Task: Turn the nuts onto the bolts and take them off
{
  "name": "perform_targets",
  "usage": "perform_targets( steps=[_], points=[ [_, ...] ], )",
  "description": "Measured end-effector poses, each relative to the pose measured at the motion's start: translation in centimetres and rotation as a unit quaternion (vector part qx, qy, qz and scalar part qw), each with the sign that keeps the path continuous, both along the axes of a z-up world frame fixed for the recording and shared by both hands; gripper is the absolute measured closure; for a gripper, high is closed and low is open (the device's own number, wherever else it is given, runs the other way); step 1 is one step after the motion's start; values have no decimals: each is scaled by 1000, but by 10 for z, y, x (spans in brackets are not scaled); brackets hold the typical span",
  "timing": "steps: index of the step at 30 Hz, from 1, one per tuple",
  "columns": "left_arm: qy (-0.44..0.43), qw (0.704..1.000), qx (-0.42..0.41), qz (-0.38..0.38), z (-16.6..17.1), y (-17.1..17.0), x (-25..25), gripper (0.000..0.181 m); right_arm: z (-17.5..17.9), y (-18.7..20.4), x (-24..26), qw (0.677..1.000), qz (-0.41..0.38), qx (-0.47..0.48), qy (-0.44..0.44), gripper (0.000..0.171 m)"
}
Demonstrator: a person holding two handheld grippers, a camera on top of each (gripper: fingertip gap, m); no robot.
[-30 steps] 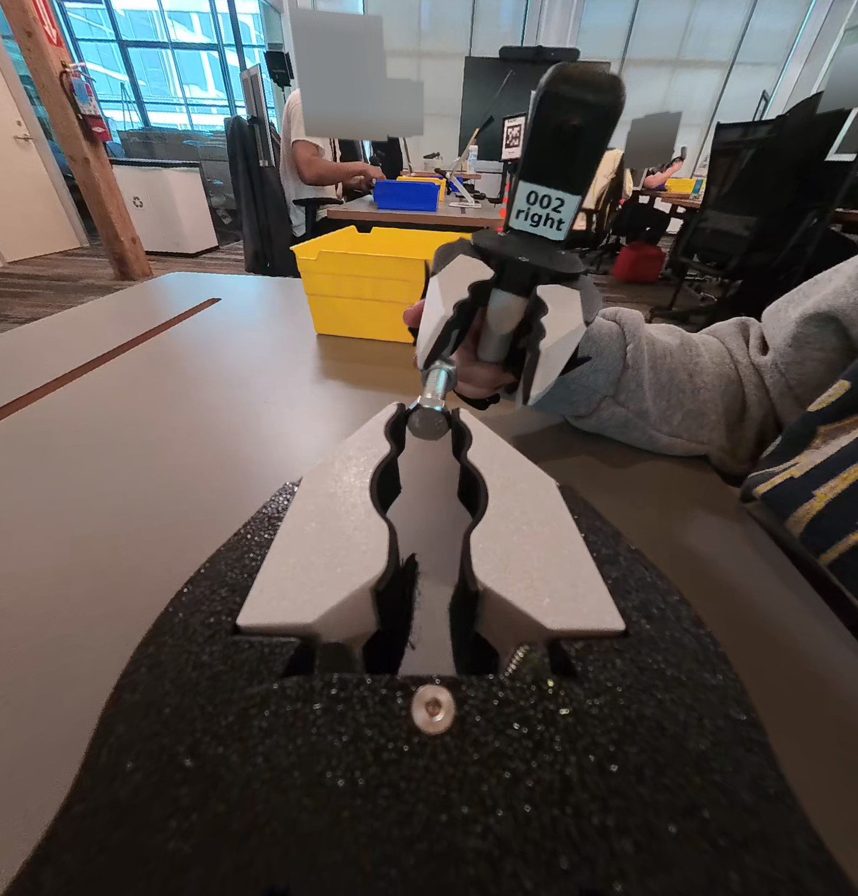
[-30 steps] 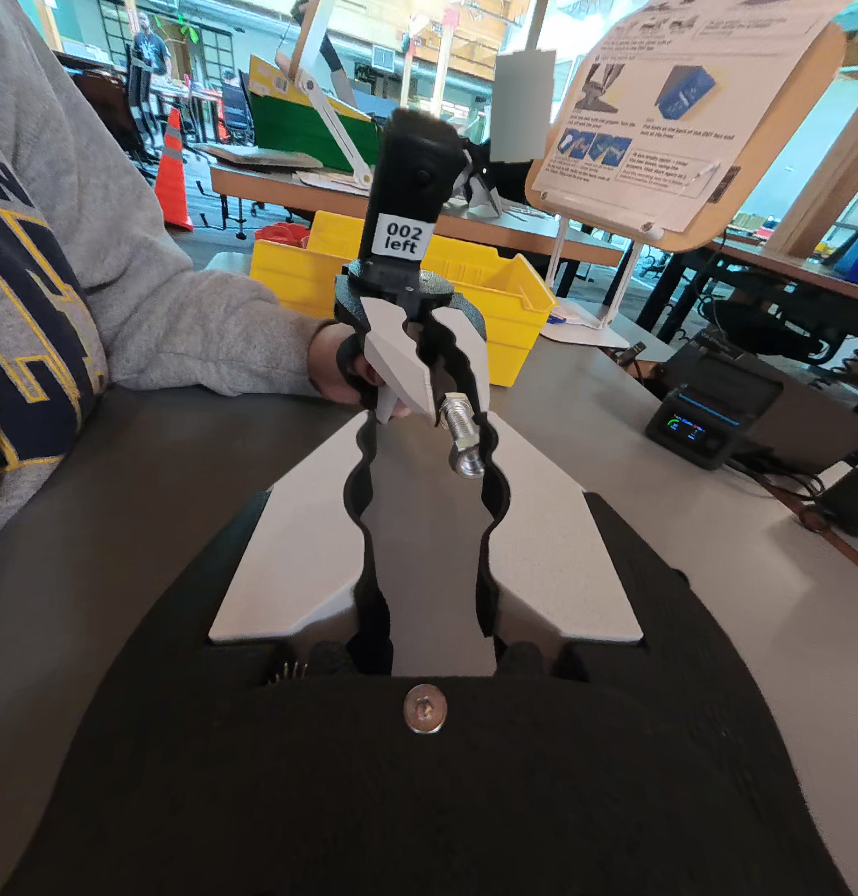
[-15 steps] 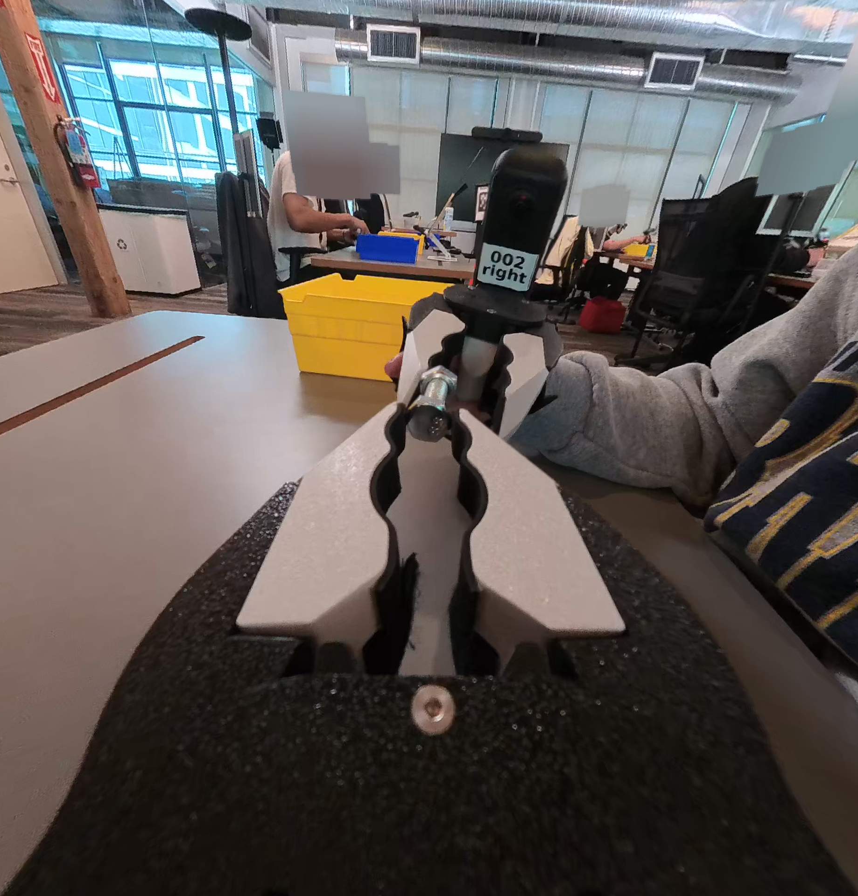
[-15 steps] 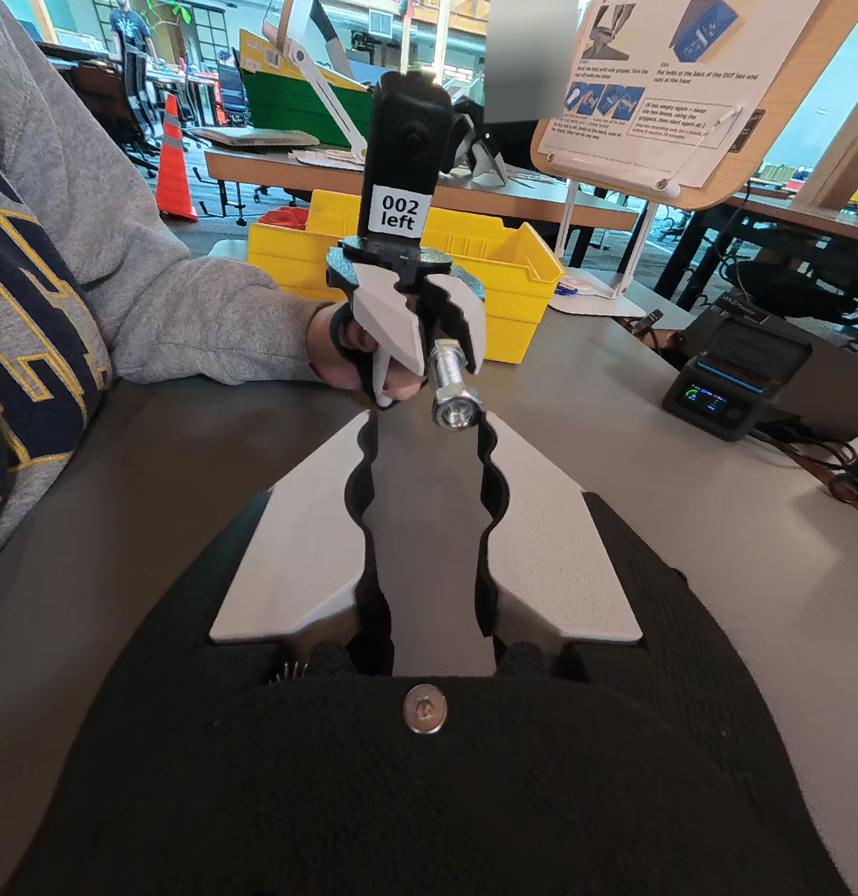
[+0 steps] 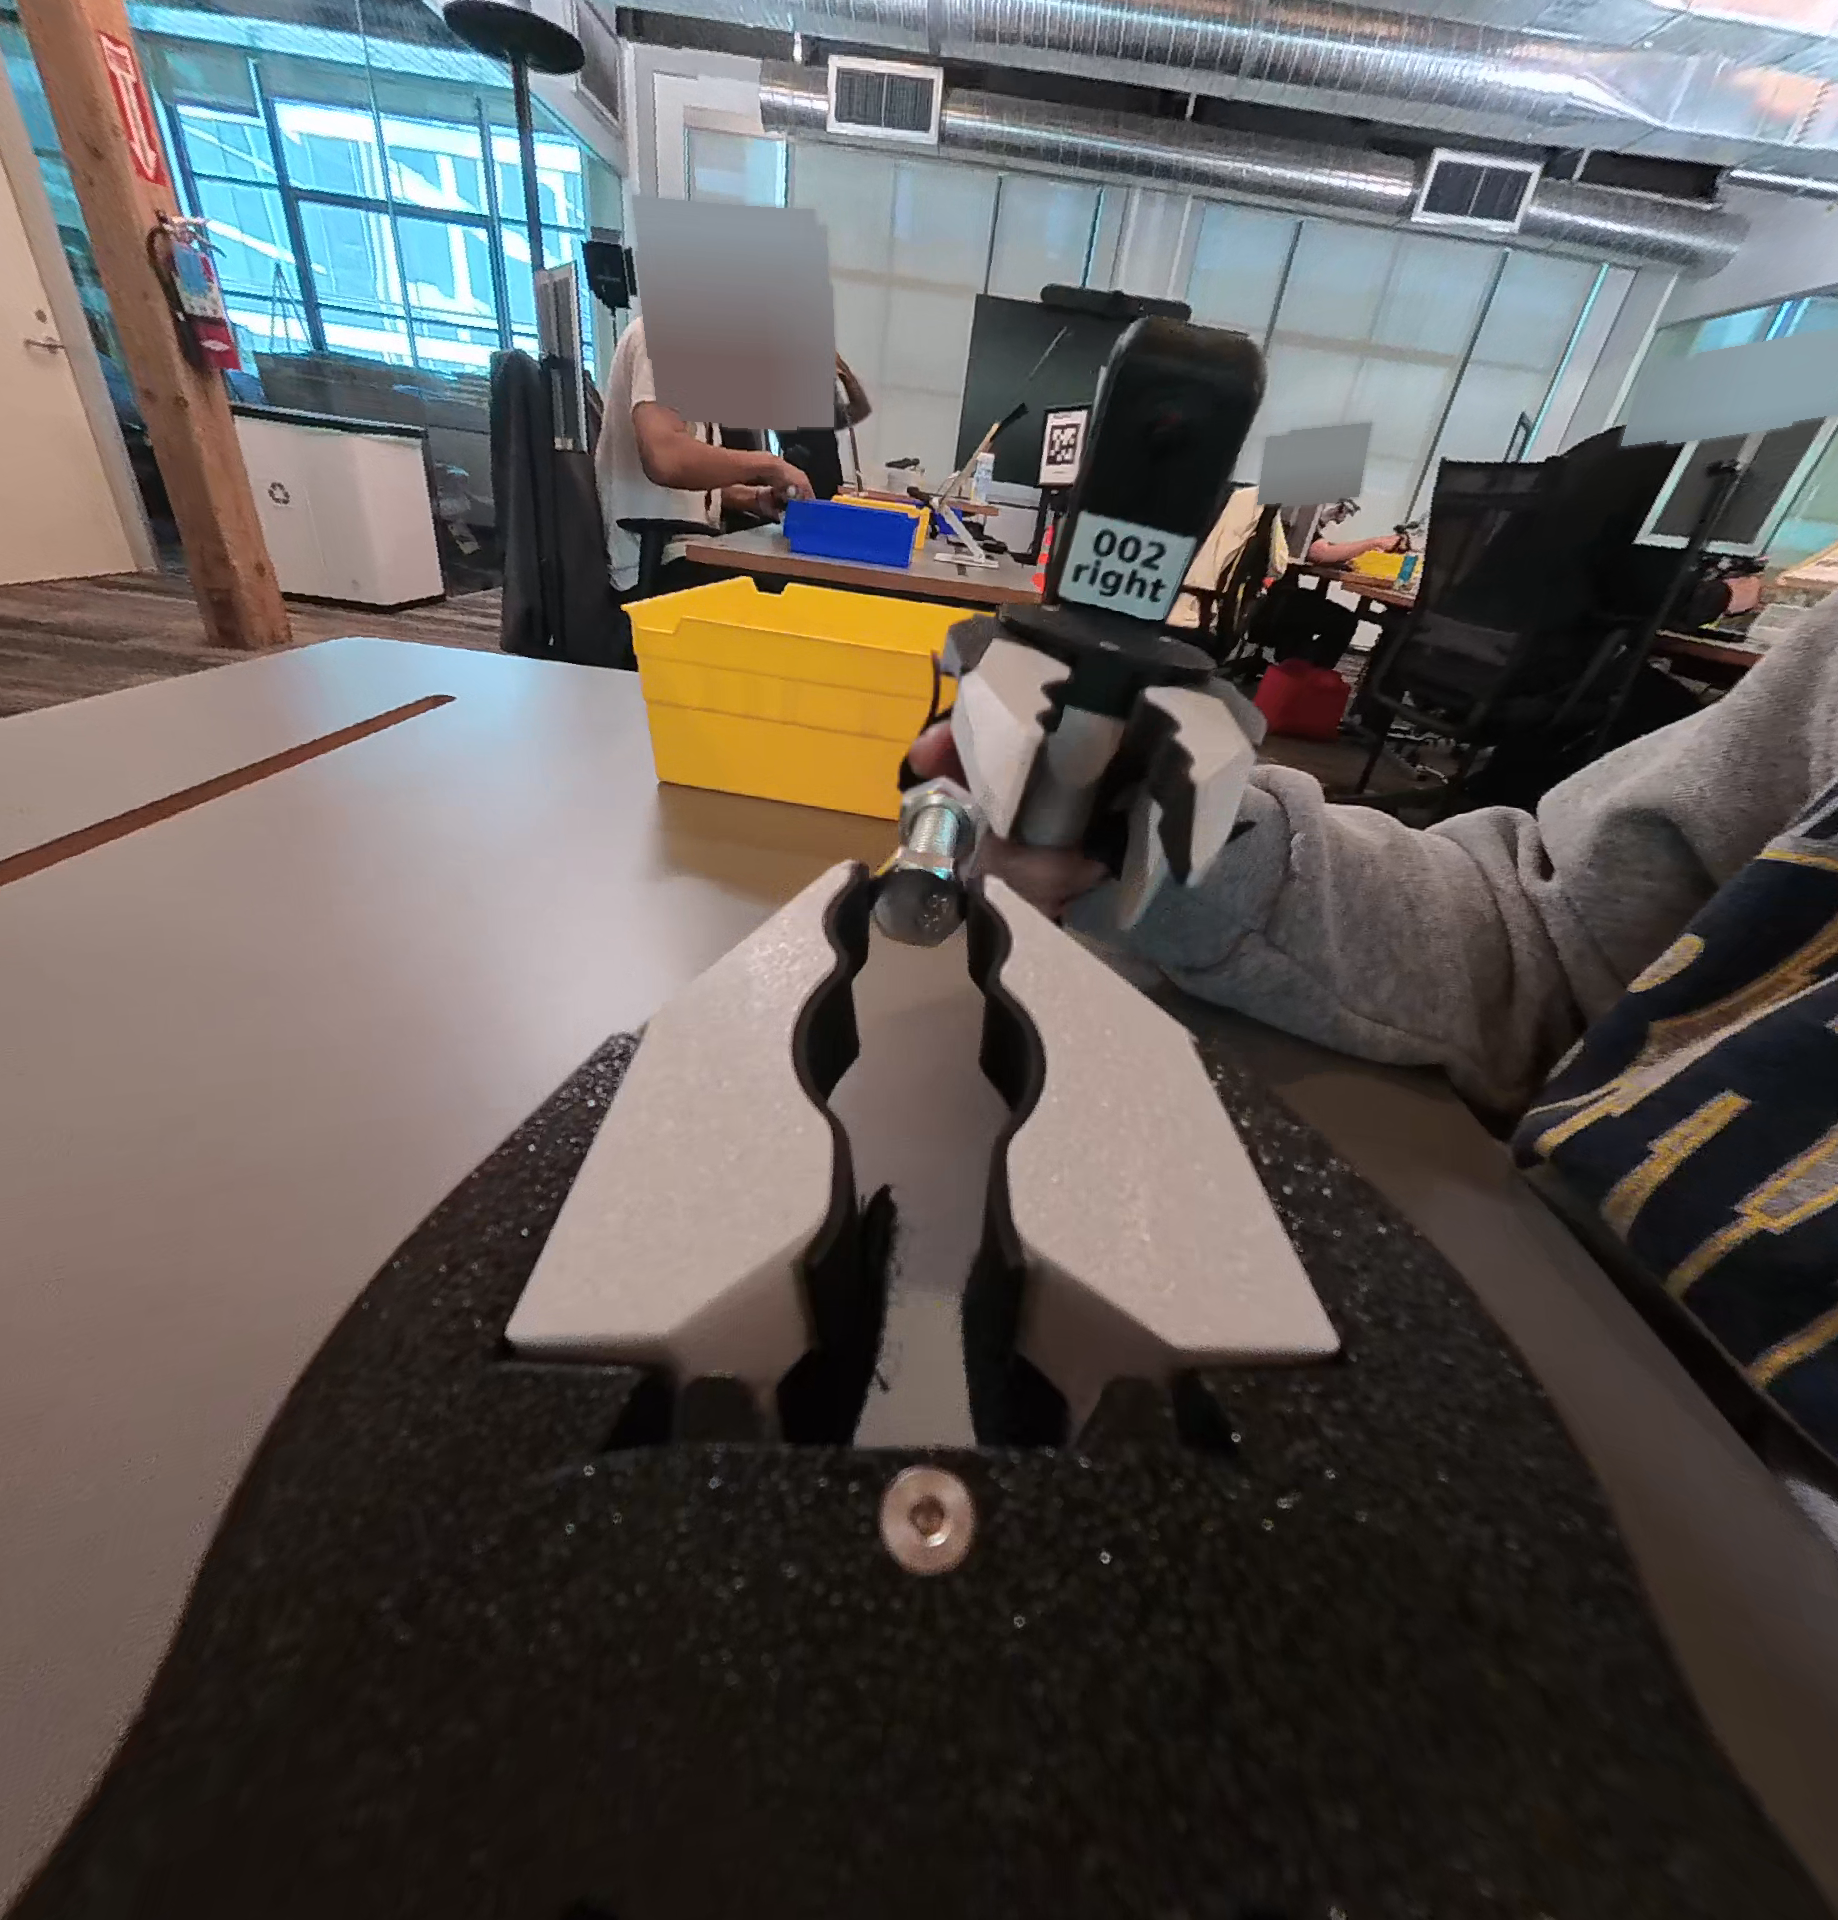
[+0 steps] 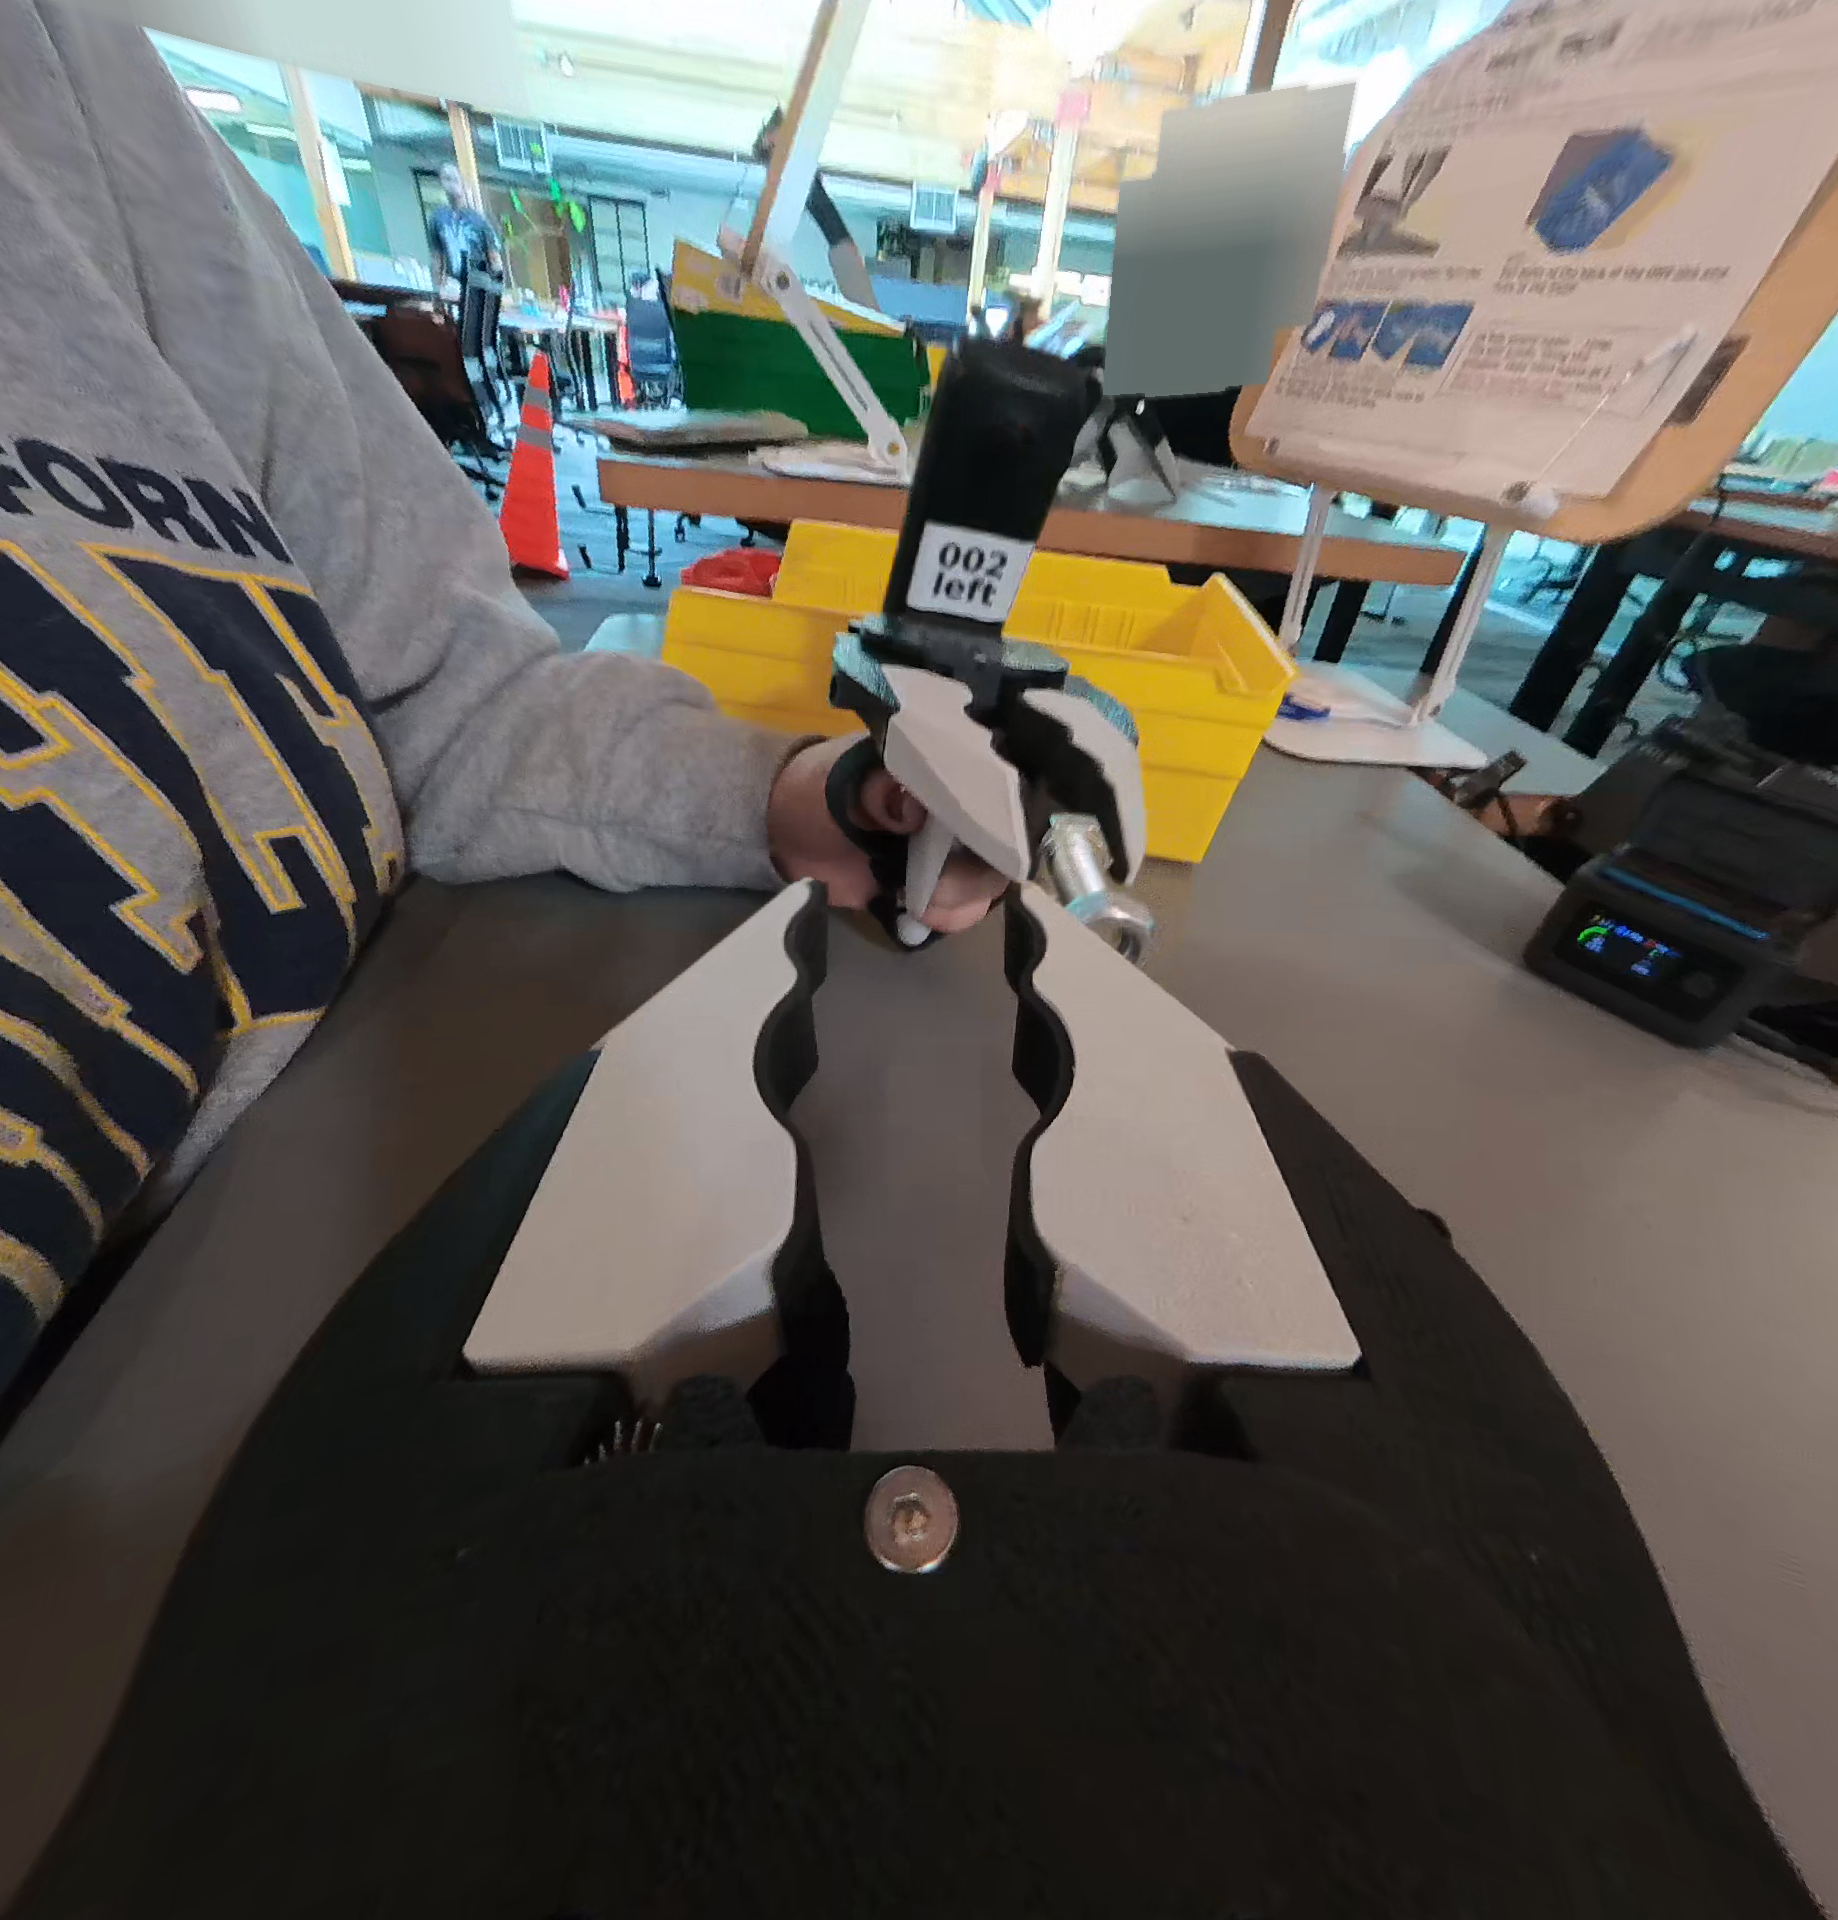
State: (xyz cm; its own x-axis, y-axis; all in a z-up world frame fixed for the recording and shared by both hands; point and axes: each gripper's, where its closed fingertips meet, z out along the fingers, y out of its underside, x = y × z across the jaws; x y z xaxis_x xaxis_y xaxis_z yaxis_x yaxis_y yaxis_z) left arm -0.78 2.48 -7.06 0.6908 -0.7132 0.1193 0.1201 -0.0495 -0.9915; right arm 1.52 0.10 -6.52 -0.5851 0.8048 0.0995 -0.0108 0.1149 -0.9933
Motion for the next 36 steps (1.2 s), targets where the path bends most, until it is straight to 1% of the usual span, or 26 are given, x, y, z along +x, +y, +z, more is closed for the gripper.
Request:
perform_targets(
  steps=[5,9,14,16,19,22,23,25,26,29,33,36],
  points=[
    [-7,1000,3,-22,2,-4,7,165,8,9,-1,999,-28,2,25,134],
    [-12,1000,13,-20,5,-5,7,165,4,12,-2,999,-33,-1,11,132],
    [-52,998,30,-25,17,-8,4,165,-7,10,-6,999,-31,5,-17,130],
    [-63,997,33,-15,19,-7,-2,165,-8,5,-5,1000,-19,2,-18,132],
    [-73,997,29,-5,20,-5,-9,165,-7,-3,0,1000,14,-6,-24,141],
    [-81,997,19,0,17,-3,-11,166,8,-8,7,999,33,-23,13,143],
    [-85,996,15,-3,17,-3,-11,166,16,-5,8,999,22,-26,39,141],
    [-88,996,7,-10,16,-3,-9,165,34,3,9,994,-17,-18,103,131],
    [-85,996,1,-16,14,-3,-7,165,37,6,9,993,-32,-6,116,129],
    [-72,997,-9,-34,9,-4,1,165,26,4,2,993,-49,37,98,122],
    [-79,996,3,-42,13,-6,4,165,6,2,-6,995,-52,69,57,122],
    [-98,994,16,-45,20,-9,2,166,-14,15,-11,994,-74,78,-10,123]
  ],
)
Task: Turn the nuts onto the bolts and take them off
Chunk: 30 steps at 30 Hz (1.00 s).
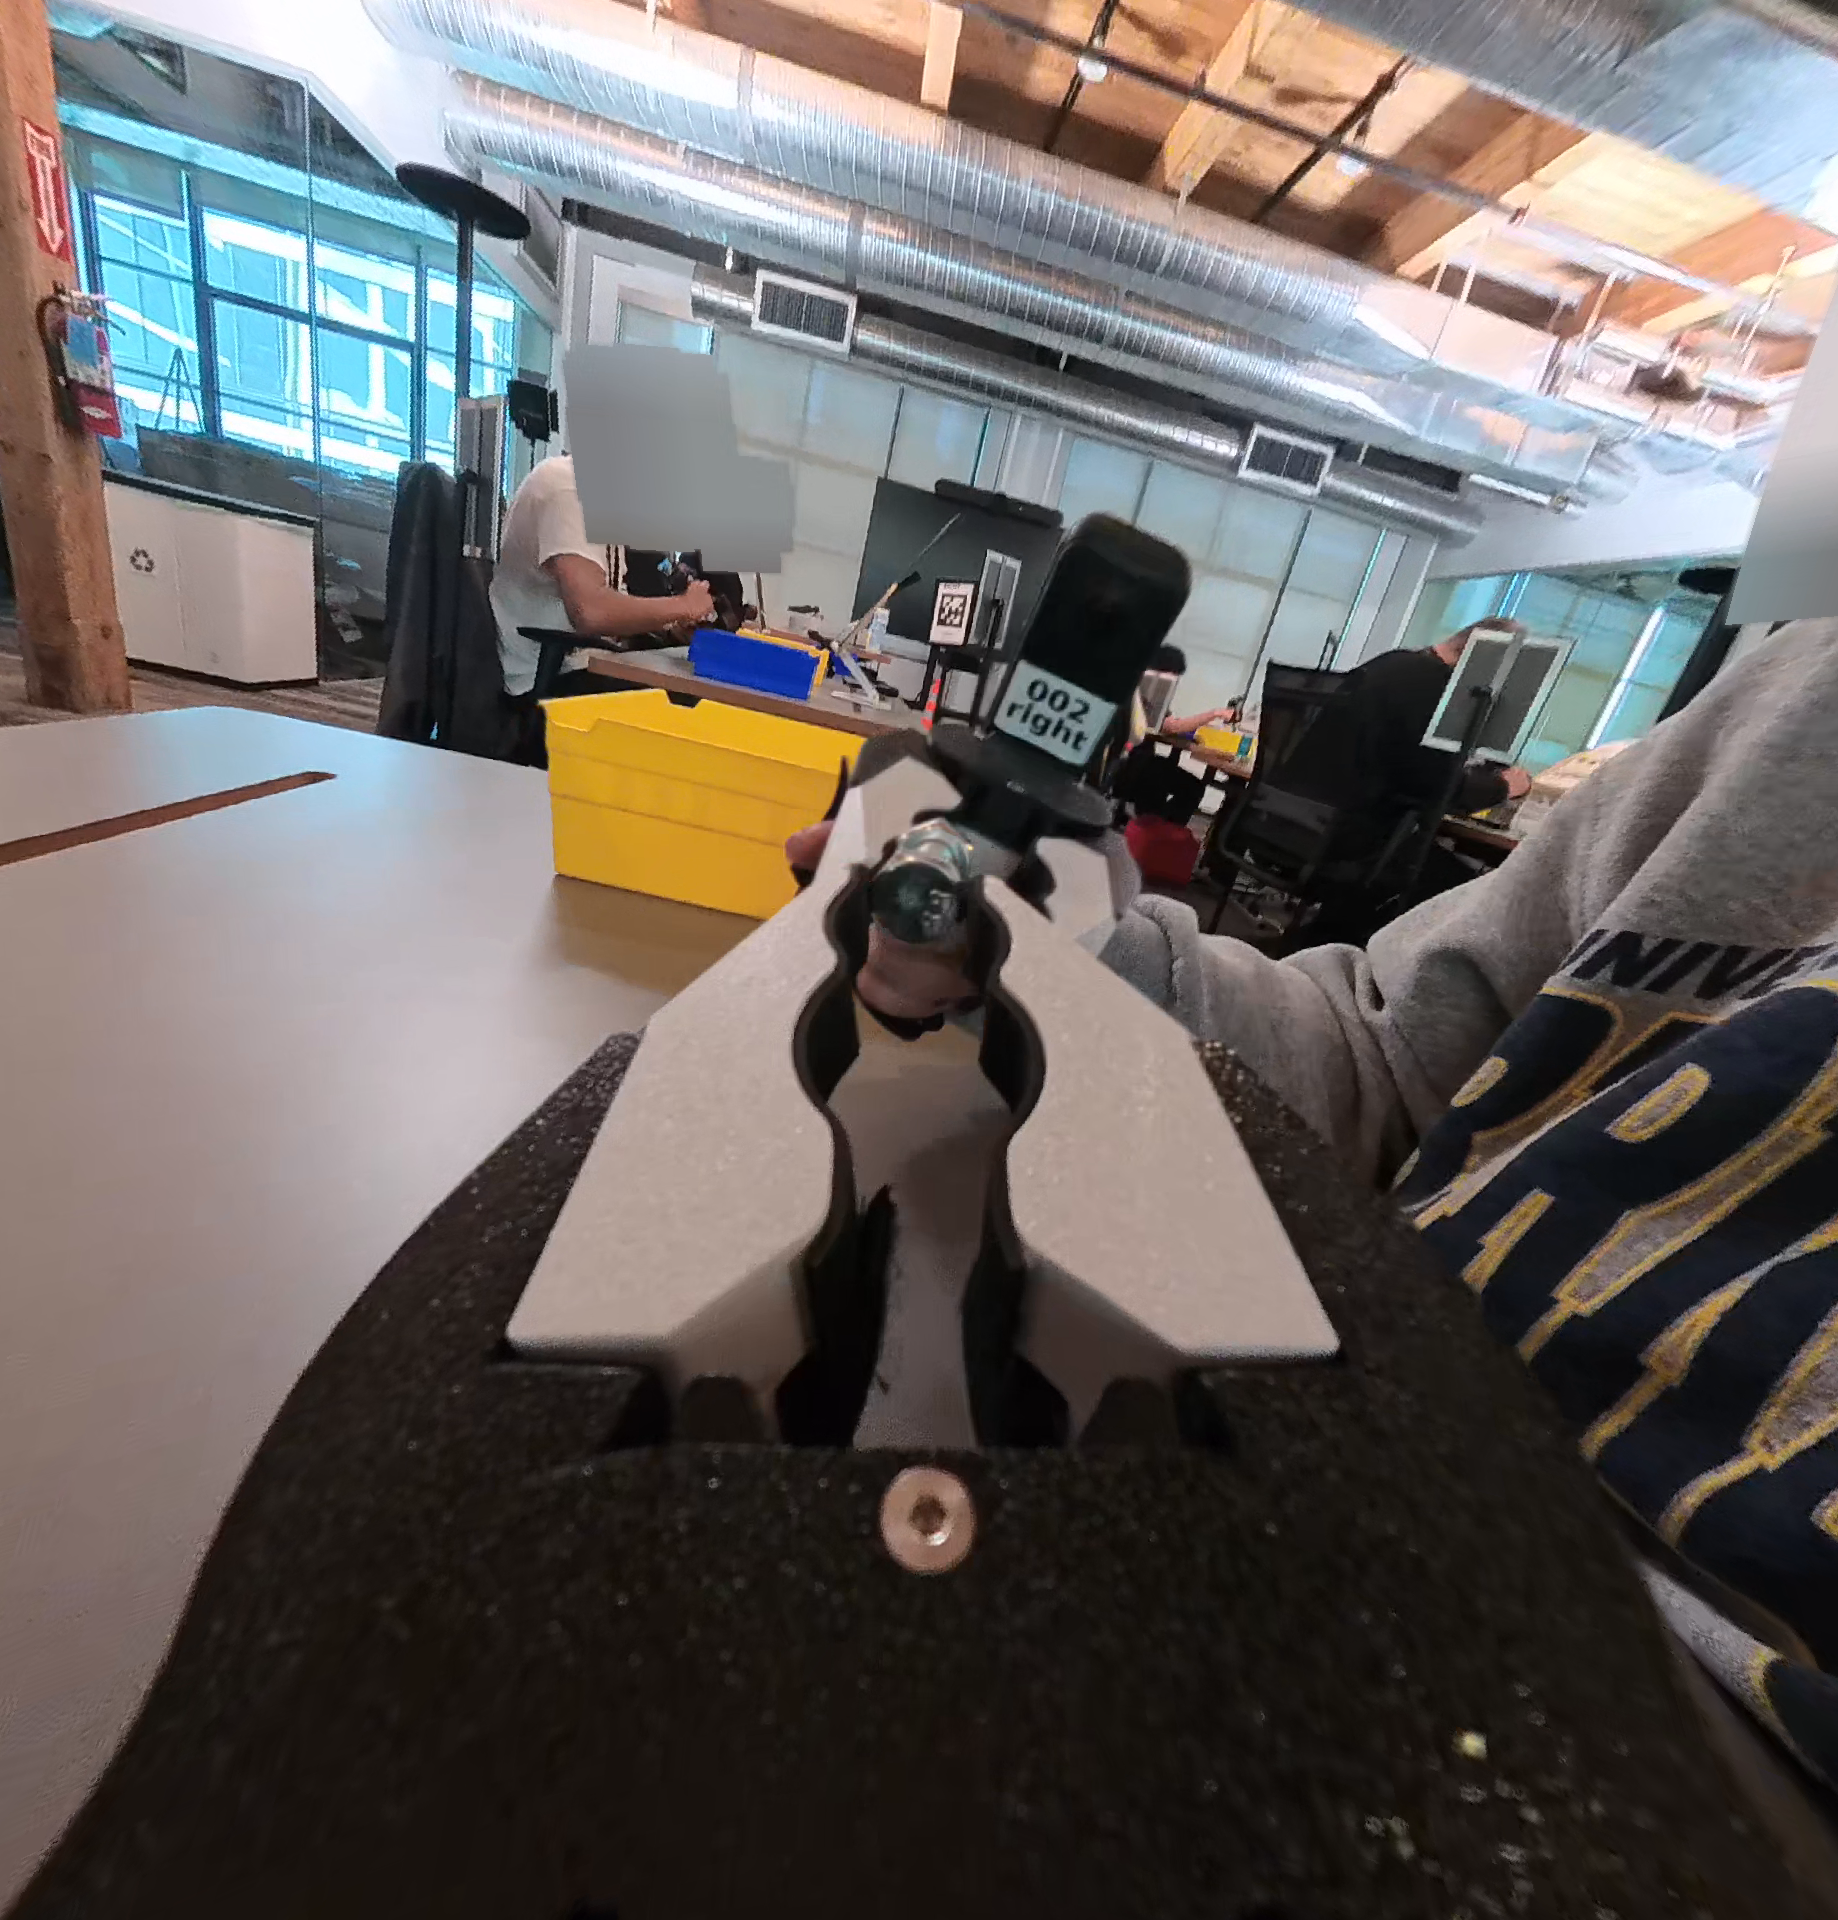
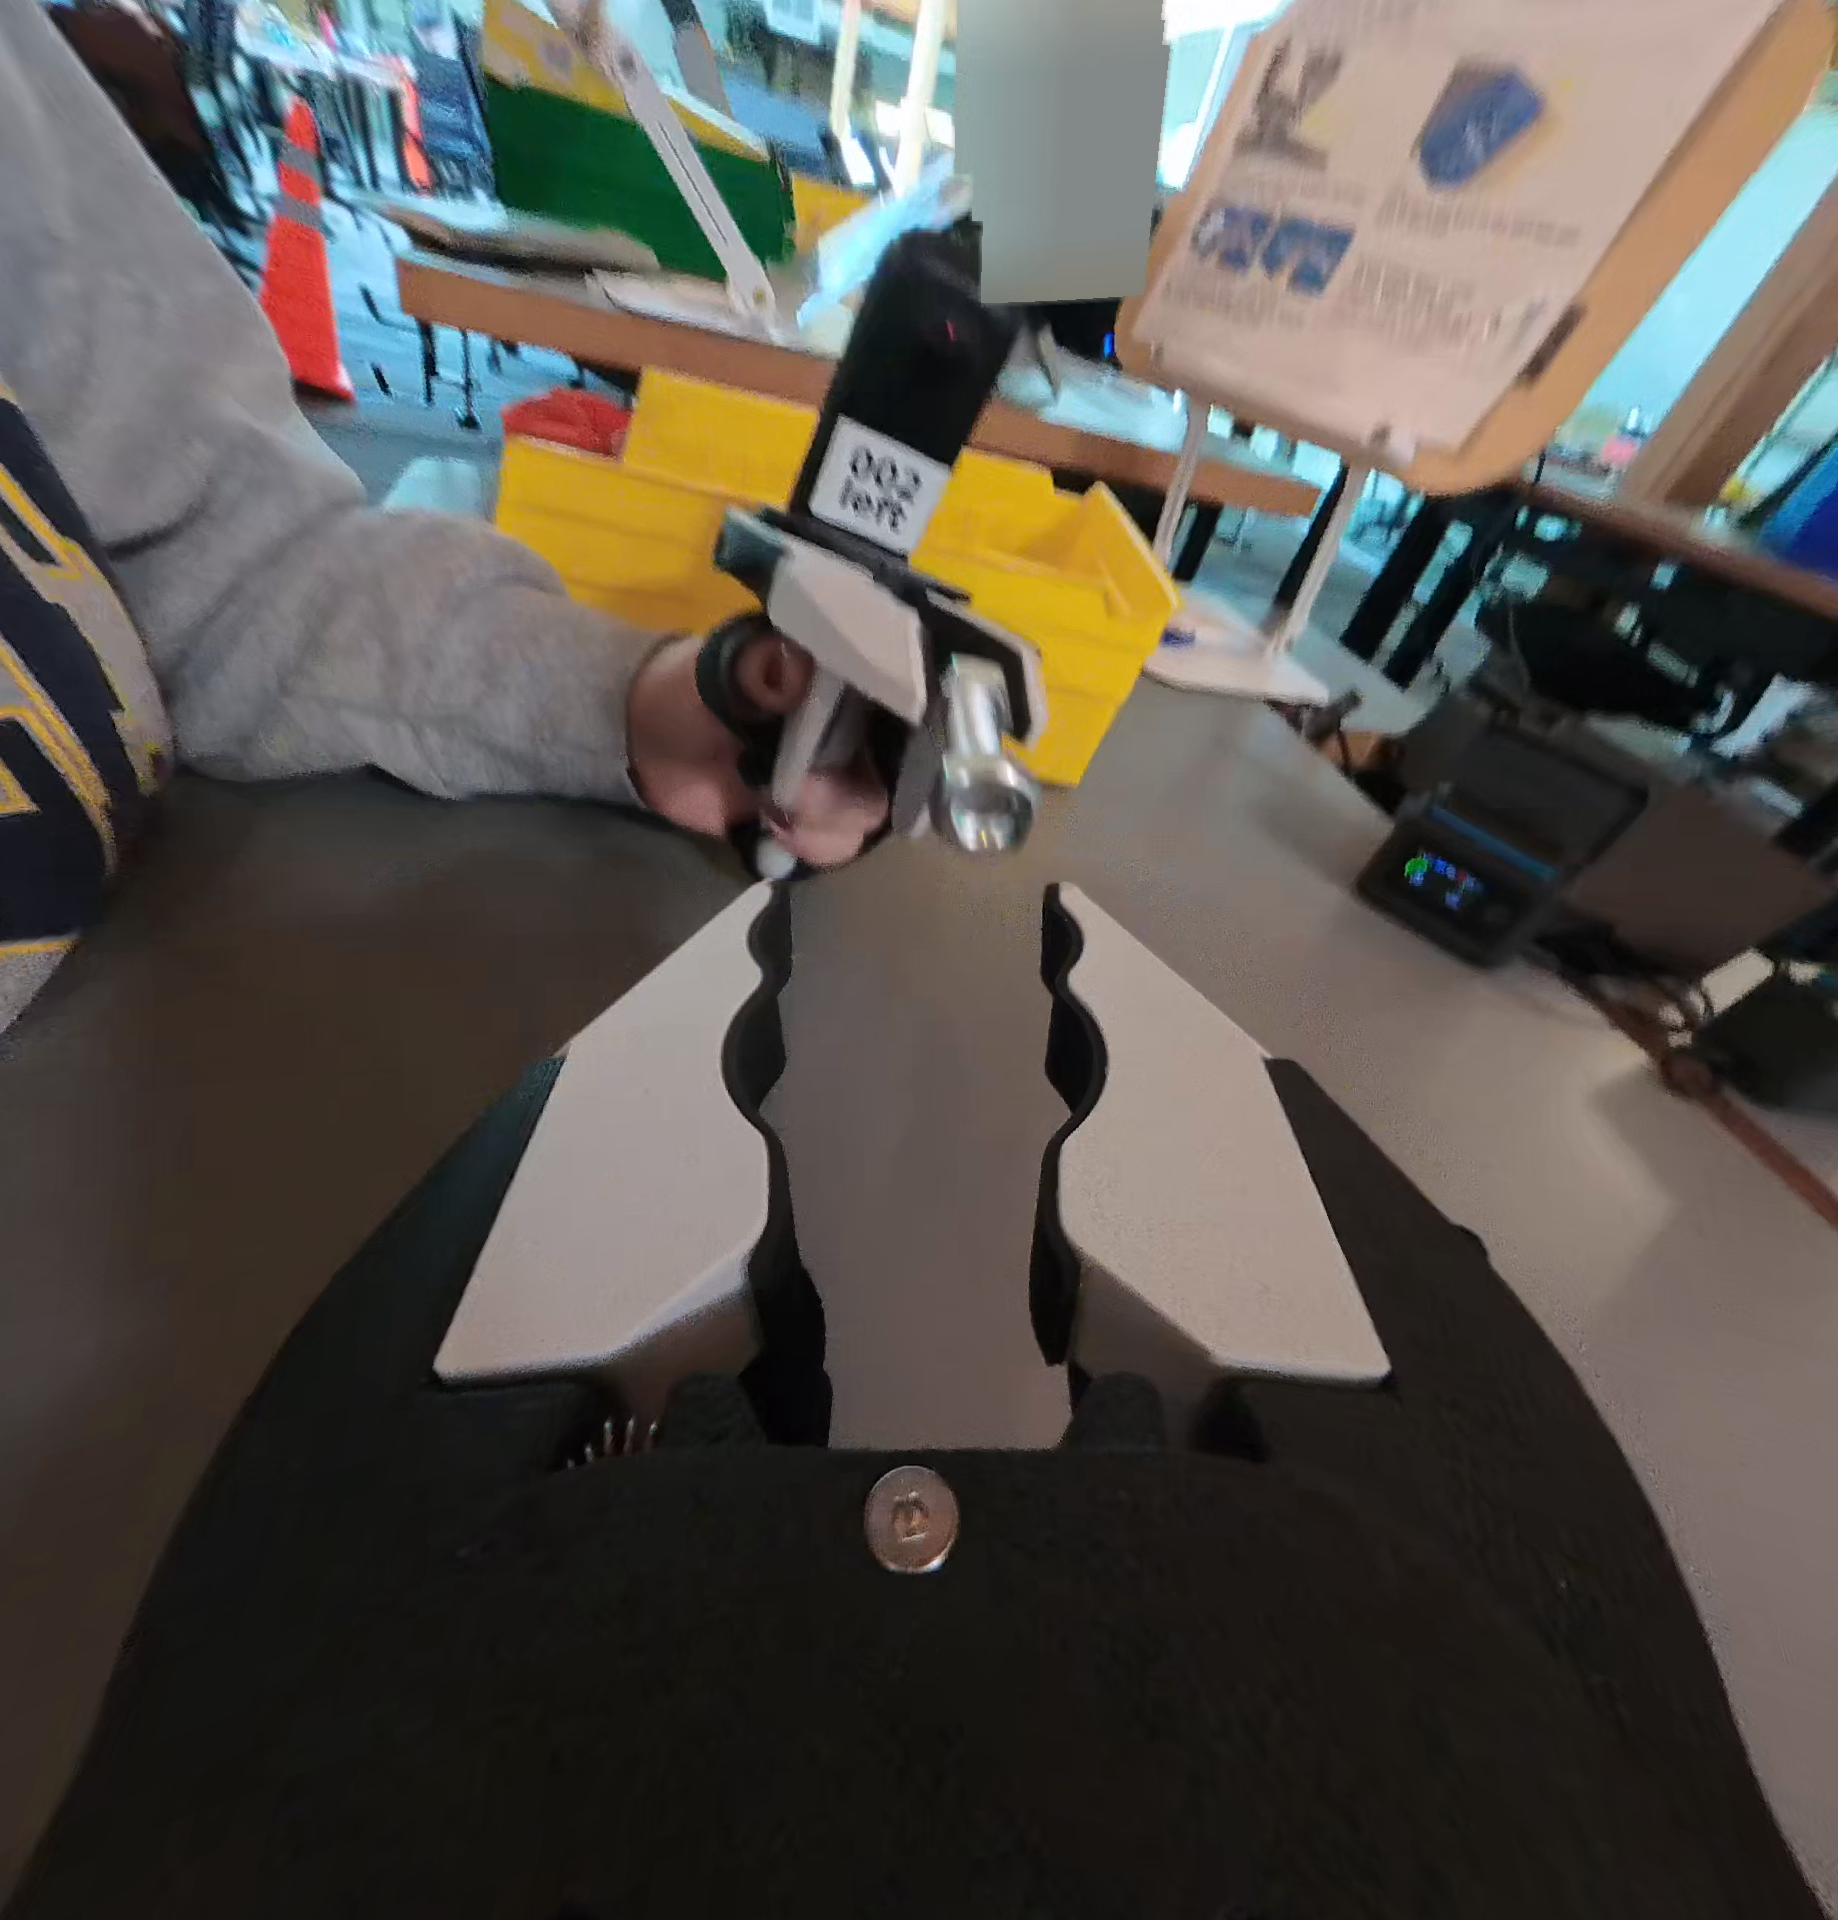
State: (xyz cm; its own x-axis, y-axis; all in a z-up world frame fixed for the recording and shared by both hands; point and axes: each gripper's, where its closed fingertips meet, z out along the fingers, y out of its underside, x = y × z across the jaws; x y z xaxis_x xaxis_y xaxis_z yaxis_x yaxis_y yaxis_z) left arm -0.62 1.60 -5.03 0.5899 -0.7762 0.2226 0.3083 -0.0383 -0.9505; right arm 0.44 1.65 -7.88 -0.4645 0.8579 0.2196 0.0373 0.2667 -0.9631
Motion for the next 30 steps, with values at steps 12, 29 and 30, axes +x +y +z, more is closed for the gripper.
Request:
perform_targets(
  steps=[12,29,30],
  points=[
    [-2,1000,-13,-15,-3,0,4,166,23,3,-2,992,-39,48,106,148],
    [-326,943,51,-39,57,-10,-29,166,73,19,-6,965,-51,-212,144,109],
    [-363,929,54,-53,61,-9,-28,166,83,18,-7,961,-50,-219,161,104]
  ],
)
